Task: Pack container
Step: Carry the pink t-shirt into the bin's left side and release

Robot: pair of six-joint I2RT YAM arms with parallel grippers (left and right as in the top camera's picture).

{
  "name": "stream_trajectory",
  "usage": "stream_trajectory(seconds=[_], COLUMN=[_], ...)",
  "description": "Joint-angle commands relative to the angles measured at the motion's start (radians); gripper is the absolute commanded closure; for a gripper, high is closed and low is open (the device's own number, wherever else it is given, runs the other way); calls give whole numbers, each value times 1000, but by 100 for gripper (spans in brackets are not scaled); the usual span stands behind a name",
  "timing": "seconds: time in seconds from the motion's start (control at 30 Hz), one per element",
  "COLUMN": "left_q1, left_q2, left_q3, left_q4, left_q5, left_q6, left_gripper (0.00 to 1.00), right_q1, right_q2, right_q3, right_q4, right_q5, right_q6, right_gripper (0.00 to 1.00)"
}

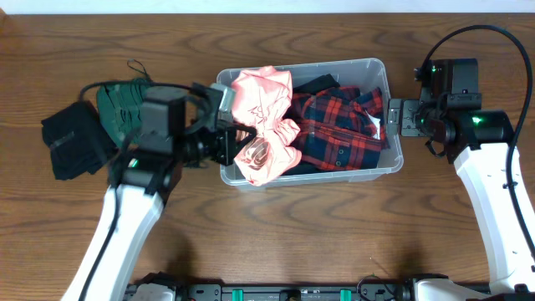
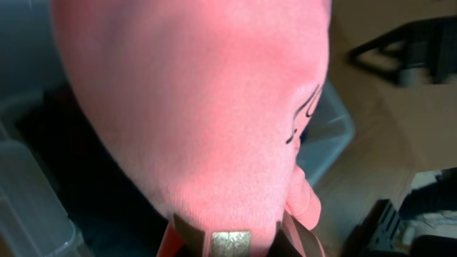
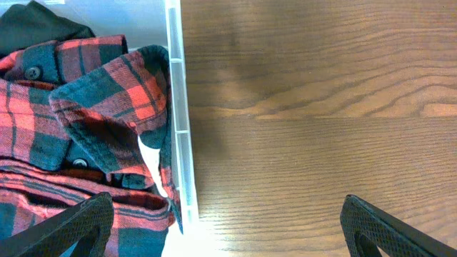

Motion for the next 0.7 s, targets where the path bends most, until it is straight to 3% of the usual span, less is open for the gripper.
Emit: stream_trajectory(seconds=[0.0, 0.1, 0.13, 0.17, 0.2, 0.23, 0.27, 0.37, 0.5, 0.67], left_q1=[5, 6, 6, 6, 7, 7, 7, 7, 4, 4], left_q2=[86, 159, 181, 199, 216, 224, 225, 208, 162, 137], left_q3=[26, 27, 29, 32, 39, 50, 66, 147, 294, 353], left_q4=[37, 57, 60, 60, 55, 42, 18, -84, -218, -216], left_q5=[-34, -95, -112, -116, -114, -111, -111, -118, -255, -274], left_q6=[-6, -3, -3, -3, -4, -4, -4, 9, 26, 26], left_gripper=[94, 92, 83, 63, 35, 15, 2, 2, 2, 2], right_q1=[-5, -5, -5, -5, -5, -5, -5, -5, -5, -5], right_q2=[-5, -5, -5, -5, -5, -5, -5, -5, -5, -5], right_q3=[-2, -2, -2, -2, -2, -2, -2, -2, -2, -2], right_q4=[-1, -1, -2, -2, -2, -3, -3, -3, -3, -3], right_q5=[13, 13, 13, 13, 13, 13, 13, 13, 13, 13], right_q6=[17, 17, 16, 16, 16, 16, 16, 16, 16, 16], right_gripper=[1, 1, 1, 1, 1, 1, 1, 1, 1, 1])
